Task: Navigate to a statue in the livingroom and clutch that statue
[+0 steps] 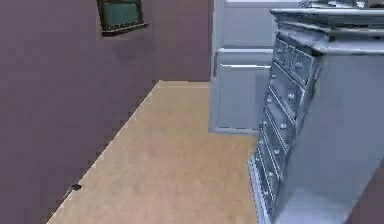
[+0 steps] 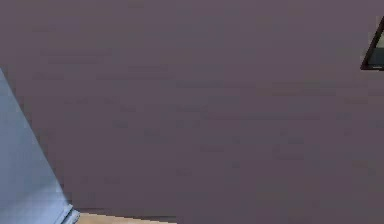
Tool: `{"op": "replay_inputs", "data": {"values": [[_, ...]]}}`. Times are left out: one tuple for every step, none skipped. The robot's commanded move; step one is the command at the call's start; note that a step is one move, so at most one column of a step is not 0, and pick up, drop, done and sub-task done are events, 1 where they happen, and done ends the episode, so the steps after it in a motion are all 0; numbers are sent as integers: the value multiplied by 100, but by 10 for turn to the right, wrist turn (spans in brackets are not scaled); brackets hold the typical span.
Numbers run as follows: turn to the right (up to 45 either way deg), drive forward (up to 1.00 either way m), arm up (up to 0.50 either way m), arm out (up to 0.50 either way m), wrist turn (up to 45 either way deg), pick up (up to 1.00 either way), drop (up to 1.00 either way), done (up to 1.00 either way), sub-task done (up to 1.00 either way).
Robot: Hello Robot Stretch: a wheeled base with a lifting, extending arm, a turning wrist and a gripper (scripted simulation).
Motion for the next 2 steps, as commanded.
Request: {"op": "replay_inputs", "data": {"values": [[-30, 0, 0, 0, 0, 0, 0, 0, 0], [0, 100, 0, 0, 0, 0, 0, 0, 0]]}}
